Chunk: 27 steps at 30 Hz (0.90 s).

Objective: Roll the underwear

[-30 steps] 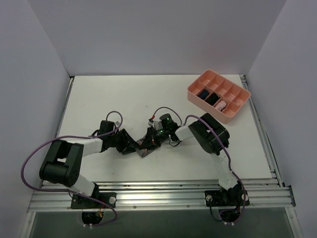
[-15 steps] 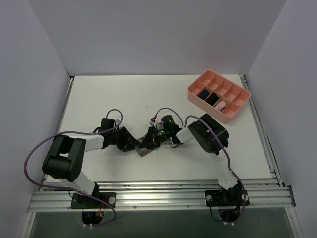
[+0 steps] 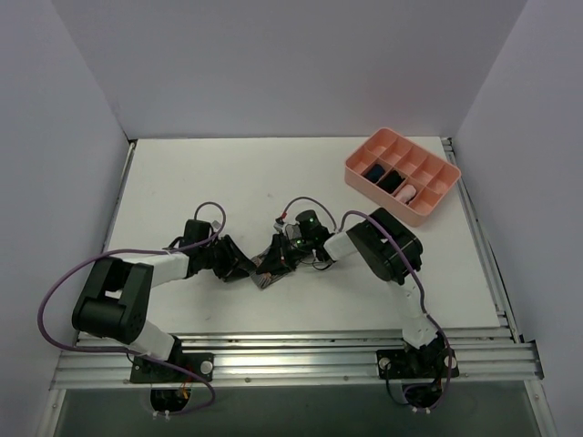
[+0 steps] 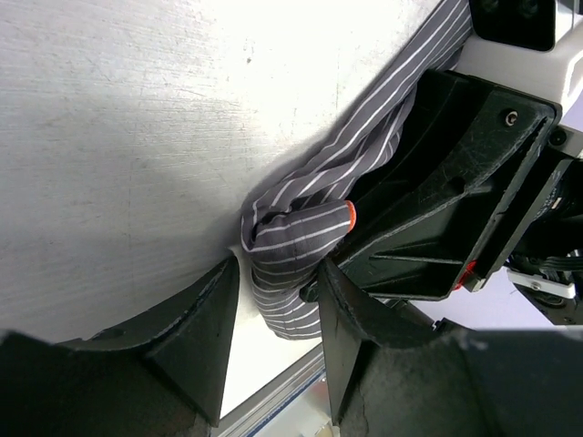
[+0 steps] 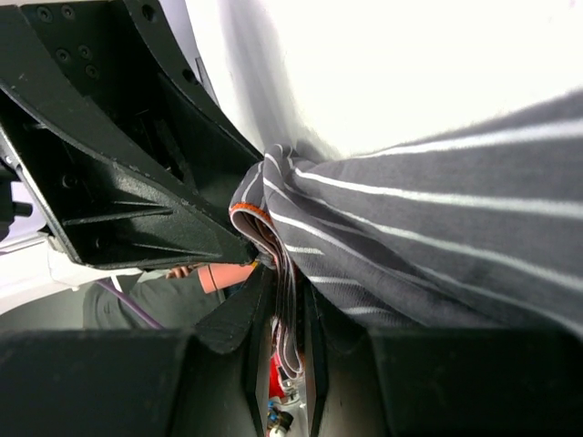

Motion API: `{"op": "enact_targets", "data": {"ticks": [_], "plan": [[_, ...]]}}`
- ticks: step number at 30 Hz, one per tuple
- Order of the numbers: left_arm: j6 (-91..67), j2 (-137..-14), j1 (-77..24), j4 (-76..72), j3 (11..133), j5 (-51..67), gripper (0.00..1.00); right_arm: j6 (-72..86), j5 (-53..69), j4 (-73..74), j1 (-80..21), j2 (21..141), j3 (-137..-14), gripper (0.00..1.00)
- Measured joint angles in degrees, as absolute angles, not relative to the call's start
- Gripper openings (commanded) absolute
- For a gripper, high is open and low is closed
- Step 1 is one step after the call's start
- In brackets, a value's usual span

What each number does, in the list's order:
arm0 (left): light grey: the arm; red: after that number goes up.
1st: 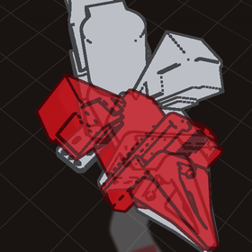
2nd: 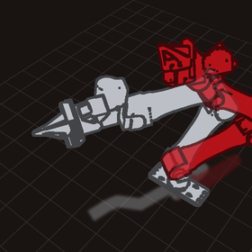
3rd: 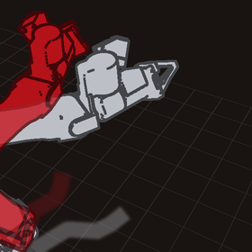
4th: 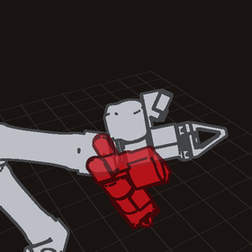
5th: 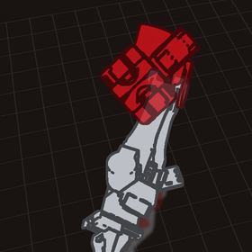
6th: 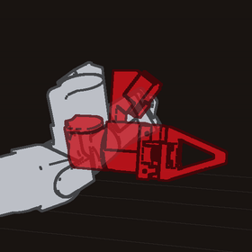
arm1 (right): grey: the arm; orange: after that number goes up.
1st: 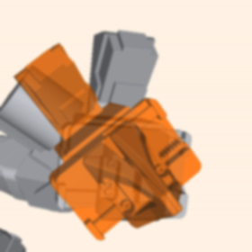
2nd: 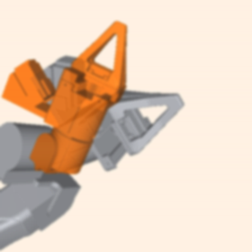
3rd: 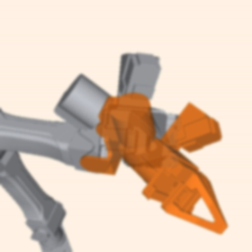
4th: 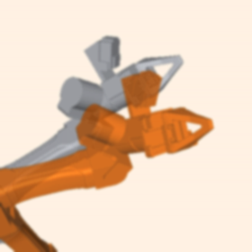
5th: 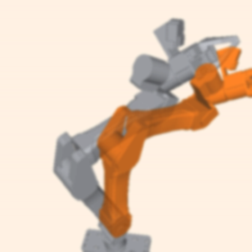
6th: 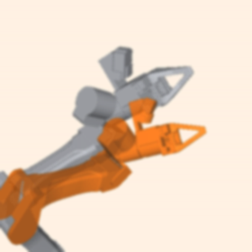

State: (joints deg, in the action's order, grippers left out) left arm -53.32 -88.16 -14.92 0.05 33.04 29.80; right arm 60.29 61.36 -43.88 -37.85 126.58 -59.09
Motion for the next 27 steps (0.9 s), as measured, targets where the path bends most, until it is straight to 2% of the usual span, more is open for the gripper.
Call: {"op": "enact_targets", "data": {"ticks": [10,14,15,17,19,21,24,27], "plan": [[-55.35,-90.24,-15.05,-5.39,32.21,32.14,0.51,61.67,61.73,-46.22,-37.91,126.58,-58.04,0.0],[-55.51,-90.24,-15.18,-5.5,31.9,31.62,0.37,62.02,61.71,-46.63,-37.98,126.54,-57.87,0.0],[-55.64,-90.24,-15.18,-5.65,31.68,31.48,0.28,62.41,61.69,-47.2,-38.02,126.52,-57.58,0.0],[-56.27,-90.39,-15.25,-6.26,31.24,31.4,0.18,63.2,61.41,-48.82,-38.22,126.48,-56.93,0.0],[-56.73,-90.5,-15.22,-6.74,31.11,31.77,0.08,63.83,60.88,-49.5,-38.3,126.21,-56.4,0.11],[-56.95,-90.5,-15.25,-6.81,31.09,31.97,0.02,63.46,60.49,-48.77,-38.33,125.8,-56.29,0.23],[-56.99,-90.15,-15.44,-6.33,31.09,31.64,0.02,57.87,58.78,-38.2,-38.63,123.44,-59.09,0.31],[-56.8,-89.08,-15.84,-4.91,31.11,30.28,0.02,49.32,55.51,-22.85,-39.44,122.04,-65.3,0.33]]}}
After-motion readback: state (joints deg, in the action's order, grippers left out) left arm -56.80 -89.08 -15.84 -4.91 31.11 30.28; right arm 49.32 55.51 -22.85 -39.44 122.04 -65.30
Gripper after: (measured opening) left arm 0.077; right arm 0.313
